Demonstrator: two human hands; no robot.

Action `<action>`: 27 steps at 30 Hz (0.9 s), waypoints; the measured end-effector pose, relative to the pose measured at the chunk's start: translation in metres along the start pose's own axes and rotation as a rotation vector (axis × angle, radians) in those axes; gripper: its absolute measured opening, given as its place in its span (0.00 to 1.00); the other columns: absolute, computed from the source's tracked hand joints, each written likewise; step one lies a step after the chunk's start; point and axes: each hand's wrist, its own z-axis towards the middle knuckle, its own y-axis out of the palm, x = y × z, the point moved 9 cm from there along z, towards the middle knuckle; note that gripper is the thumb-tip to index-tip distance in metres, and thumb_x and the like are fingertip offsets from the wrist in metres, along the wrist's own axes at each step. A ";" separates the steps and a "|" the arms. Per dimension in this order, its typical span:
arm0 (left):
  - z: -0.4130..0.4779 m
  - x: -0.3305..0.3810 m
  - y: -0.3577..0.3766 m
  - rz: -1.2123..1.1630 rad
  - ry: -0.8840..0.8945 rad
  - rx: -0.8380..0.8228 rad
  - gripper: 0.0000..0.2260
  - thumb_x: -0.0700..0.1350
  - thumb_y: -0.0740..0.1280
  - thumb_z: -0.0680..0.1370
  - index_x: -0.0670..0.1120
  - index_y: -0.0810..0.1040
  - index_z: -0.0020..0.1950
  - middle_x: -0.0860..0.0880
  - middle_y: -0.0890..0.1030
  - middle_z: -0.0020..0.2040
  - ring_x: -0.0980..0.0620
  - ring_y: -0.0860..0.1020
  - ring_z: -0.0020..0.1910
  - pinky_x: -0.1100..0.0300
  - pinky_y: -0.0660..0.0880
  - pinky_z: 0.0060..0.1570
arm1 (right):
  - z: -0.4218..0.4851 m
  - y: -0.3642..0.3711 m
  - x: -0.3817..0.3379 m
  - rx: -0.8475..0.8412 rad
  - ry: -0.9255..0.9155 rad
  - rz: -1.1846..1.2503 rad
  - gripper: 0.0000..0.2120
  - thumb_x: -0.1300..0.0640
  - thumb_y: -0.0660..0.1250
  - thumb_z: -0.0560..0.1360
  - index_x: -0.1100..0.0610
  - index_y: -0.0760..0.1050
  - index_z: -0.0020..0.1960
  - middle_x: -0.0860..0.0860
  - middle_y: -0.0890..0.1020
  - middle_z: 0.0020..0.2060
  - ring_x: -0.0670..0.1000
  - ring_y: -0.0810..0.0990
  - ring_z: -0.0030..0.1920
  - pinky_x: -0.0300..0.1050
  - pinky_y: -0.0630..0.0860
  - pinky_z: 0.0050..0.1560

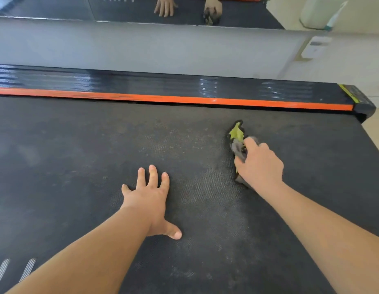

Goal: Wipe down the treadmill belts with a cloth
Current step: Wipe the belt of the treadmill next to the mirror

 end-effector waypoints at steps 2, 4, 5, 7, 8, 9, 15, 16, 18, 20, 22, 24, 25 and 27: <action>0.000 0.000 0.000 0.001 0.006 -0.007 0.71 0.79 0.72 0.58 0.51 0.29 0.81 0.44 0.29 0.81 0.36 0.32 0.80 0.28 0.52 0.75 | -0.035 0.006 -0.055 -0.041 -0.199 0.022 0.18 0.40 0.65 0.74 0.48 0.66 0.58 0.54 0.75 0.49 0.60 0.78 0.47 0.50 0.71 0.39; -0.001 0.001 -0.001 0.014 0.007 -0.013 0.71 0.79 0.71 0.59 0.50 0.29 0.82 0.44 0.29 0.81 0.36 0.32 0.80 0.28 0.52 0.76 | -0.076 0.015 -0.108 -0.112 -0.453 0.076 0.19 0.37 0.65 0.71 0.45 0.68 0.57 0.50 0.74 0.48 0.58 0.79 0.47 0.50 0.75 0.39; -0.001 0.002 -0.002 0.021 0.004 -0.013 0.71 0.79 0.72 0.59 0.50 0.30 0.82 0.43 0.29 0.81 0.36 0.32 0.80 0.28 0.52 0.76 | -0.082 0.017 -0.117 -0.134 -0.524 0.089 0.20 0.36 0.65 0.71 0.44 0.68 0.58 0.49 0.73 0.48 0.57 0.79 0.48 0.50 0.77 0.40; -0.002 0.002 -0.003 0.024 -0.002 -0.010 0.71 0.79 0.72 0.59 0.49 0.31 0.82 0.43 0.30 0.81 0.35 0.33 0.81 0.28 0.52 0.75 | -0.054 0.014 -0.098 -0.141 -0.483 0.100 0.21 0.35 0.65 0.72 0.42 0.67 0.60 0.48 0.72 0.49 0.56 0.78 0.52 0.52 0.78 0.45; -0.002 0.002 -0.003 0.019 -0.002 -0.014 0.71 0.79 0.72 0.59 0.49 0.31 0.82 0.43 0.30 0.81 0.35 0.33 0.81 0.28 0.52 0.75 | -0.033 0.015 -0.077 -0.129 -0.398 0.072 0.21 0.36 0.65 0.73 0.41 0.66 0.62 0.49 0.73 0.50 0.57 0.78 0.53 0.52 0.77 0.46; -0.003 0.002 -0.003 0.014 -0.001 -0.022 0.71 0.79 0.72 0.59 0.50 0.31 0.82 0.43 0.30 0.81 0.35 0.33 0.80 0.27 0.52 0.75 | -0.011 0.012 -0.050 -0.106 -0.289 0.039 0.20 0.37 0.65 0.74 0.41 0.66 0.63 0.50 0.73 0.51 0.59 0.78 0.54 0.53 0.76 0.46; 0.000 0.003 -0.001 0.018 0.000 -0.026 0.71 0.78 0.73 0.59 0.49 0.31 0.82 0.43 0.30 0.81 0.35 0.33 0.80 0.26 0.53 0.75 | 0.000 0.000 -0.008 0.012 0.005 -0.019 0.19 0.41 0.66 0.76 0.48 0.67 0.61 0.57 0.74 0.50 0.62 0.78 0.48 0.50 0.68 0.40; 0.000 0.003 -0.001 0.023 0.002 -0.028 0.71 0.79 0.73 0.59 0.49 0.31 0.82 0.43 0.30 0.81 0.35 0.33 0.80 0.26 0.53 0.75 | -0.016 0.002 -0.032 -0.008 -0.070 0.001 0.19 0.40 0.66 0.75 0.48 0.66 0.59 0.55 0.74 0.49 0.61 0.78 0.47 0.49 0.68 0.39; 0.001 0.002 0.000 0.031 -0.005 -0.024 0.71 0.79 0.72 0.58 0.49 0.34 0.83 0.43 0.31 0.81 0.34 0.33 0.80 0.26 0.54 0.74 | -0.059 0.012 -0.090 -0.090 -0.335 0.080 0.20 0.39 0.67 0.73 0.46 0.66 0.58 0.52 0.73 0.48 0.59 0.78 0.46 0.49 0.71 0.37; 0.001 0.002 0.000 0.028 -0.009 -0.017 0.68 0.79 0.72 0.57 0.50 0.42 0.84 0.43 0.32 0.82 0.35 0.34 0.81 0.27 0.54 0.74 | -0.104 0.019 -0.131 -0.171 -0.614 0.107 0.21 0.38 0.68 0.70 0.45 0.68 0.58 0.50 0.73 0.48 0.57 0.79 0.48 0.49 0.73 0.37; 0.001 0.001 0.000 0.021 -0.005 -0.004 0.67 0.80 0.72 0.57 0.51 0.45 0.84 0.43 0.33 0.82 0.35 0.33 0.81 0.27 0.54 0.74 | -0.099 0.014 -0.124 -0.161 -0.682 0.121 0.21 0.35 0.66 0.69 0.43 0.69 0.58 0.48 0.72 0.49 0.55 0.79 0.50 0.49 0.76 0.39; 0.000 0.001 0.000 0.024 -0.004 -0.008 0.70 0.80 0.72 0.57 0.51 0.37 0.84 0.44 0.31 0.82 0.36 0.33 0.81 0.27 0.54 0.75 | -0.053 0.008 -0.080 -0.093 -0.479 0.099 0.21 0.33 0.62 0.71 0.42 0.69 0.59 0.49 0.73 0.49 0.56 0.79 0.52 0.51 0.78 0.43; 0.000 0.001 0.001 0.020 -0.006 -0.015 0.71 0.80 0.72 0.57 0.50 0.33 0.83 0.44 0.30 0.82 0.36 0.33 0.81 0.27 0.53 0.75 | -0.025 0.008 -0.048 -0.078 -0.330 0.079 0.20 0.35 0.62 0.72 0.42 0.69 0.60 0.50 0.73 0.50 0.58 0.78 0.52 0.52 0.78 0.45; -0.001 0.002 0.001 0.011 -0.008 -0.016 0.71 0.79 0.72 0.58 0.50 0.31 0.82 0.44 0.30 0.81 0.36 0.33 0.81 0.27 0.53 0.75 | 0.012 0.003 0.019 -0.045 -0.041 0.046 0.21 0.39 0.64 0.75 0.42 0.67 0.65 0.53 0.73 0.50 0.62 0.78 0.51 0.53 0.75 0.43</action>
